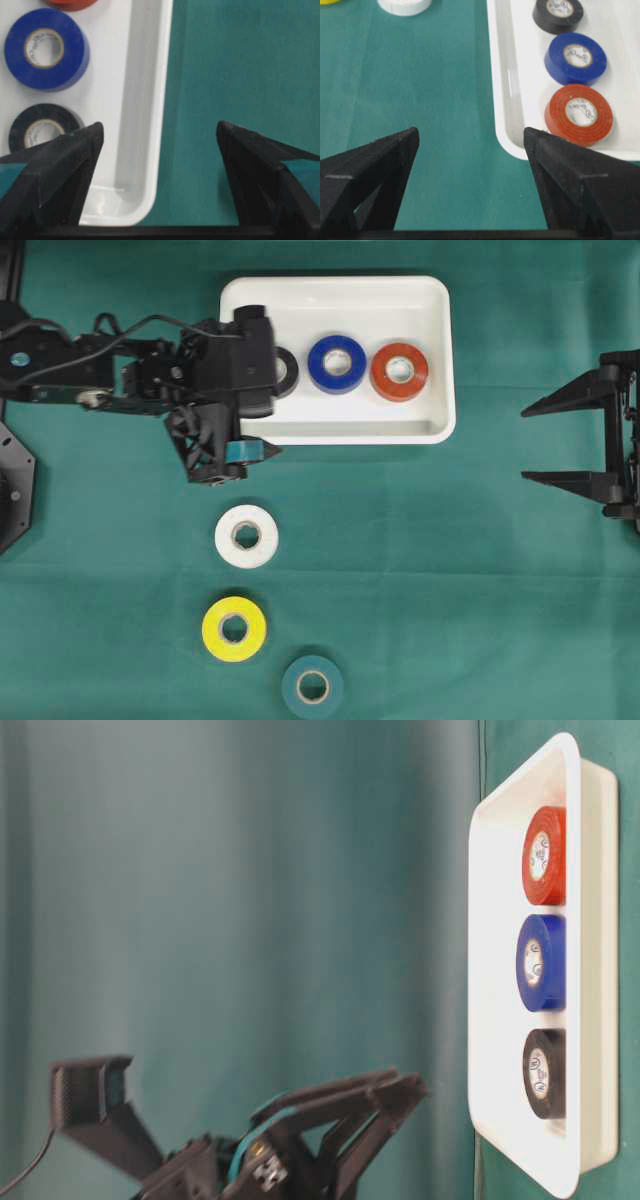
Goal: Pick up the tape from a random location and place it into the white case.
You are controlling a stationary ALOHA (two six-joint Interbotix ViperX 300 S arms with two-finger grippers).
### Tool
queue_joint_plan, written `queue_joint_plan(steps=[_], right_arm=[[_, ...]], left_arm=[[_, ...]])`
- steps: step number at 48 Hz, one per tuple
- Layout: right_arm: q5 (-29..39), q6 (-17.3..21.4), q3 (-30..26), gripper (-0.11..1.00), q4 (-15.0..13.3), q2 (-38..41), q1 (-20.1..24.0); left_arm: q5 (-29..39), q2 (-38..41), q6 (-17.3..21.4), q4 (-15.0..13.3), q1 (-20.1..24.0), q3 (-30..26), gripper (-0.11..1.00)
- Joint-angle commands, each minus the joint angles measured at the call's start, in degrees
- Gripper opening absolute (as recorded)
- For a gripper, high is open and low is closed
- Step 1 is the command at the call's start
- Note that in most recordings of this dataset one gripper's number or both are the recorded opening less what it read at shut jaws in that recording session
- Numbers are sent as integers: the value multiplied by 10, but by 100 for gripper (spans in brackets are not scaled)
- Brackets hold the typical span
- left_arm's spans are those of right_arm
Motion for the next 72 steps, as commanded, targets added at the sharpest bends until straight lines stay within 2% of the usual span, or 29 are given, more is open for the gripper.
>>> queue_joint_plan(steps=[1, 9, 26, 43, 59, 72], right_arm=[[11, 1, -21, 84, 0, 2, -1], [34, 0, -35, 84, -1, -9, -1], [72, -5, -49, 84, -2, -55, -1], [100, -5, -55, 84, -6, -87, -1], [103, -5, -39, 84, -6, -115, -1], [76, -1, -19, 83, -4, -116, -1]], left_arm=[[-7, -36, 0, -1, -1, 2, 86], [-11, -83, 1, 0, -1, 21, 86], [-73, -229, 3, 0, -1, 112, 86], [-69, -356, 3, -1, -8, 171, 86], [-71, -414, 2, -2, -39, 232, 86], [-119, -446, 2, -2, -66, 287, 86]])
